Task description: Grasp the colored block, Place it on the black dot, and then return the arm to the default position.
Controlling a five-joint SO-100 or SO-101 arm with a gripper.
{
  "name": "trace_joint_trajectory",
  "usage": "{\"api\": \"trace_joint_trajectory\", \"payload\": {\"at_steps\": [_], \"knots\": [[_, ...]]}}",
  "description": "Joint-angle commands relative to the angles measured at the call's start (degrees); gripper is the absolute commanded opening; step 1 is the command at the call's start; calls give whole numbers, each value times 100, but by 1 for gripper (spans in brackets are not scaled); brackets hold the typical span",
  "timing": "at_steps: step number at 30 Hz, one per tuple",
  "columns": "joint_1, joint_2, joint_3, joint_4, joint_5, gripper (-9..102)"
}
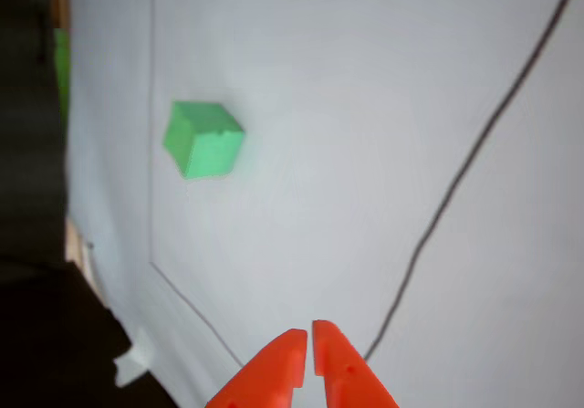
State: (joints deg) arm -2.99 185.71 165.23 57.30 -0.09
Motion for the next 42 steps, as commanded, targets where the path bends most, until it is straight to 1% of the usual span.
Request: {"api": "trace_joint_trajectory", "payload": {"at_steps": [1,8,15,22,24,26,32,36,42], "knots": [[9,158,9,229,9,0],[141,158,-35,554,-26,0],[220,158,325,721,-149,0],[404,158,729,158,-527,0],[466,158,879,-299,-642,0],[519,158,896,-483,-729,0],[519,167,905,-615,-817,0],[492,167,905,-360,-659,0],[527,167,896,-316,-624,0]]}}
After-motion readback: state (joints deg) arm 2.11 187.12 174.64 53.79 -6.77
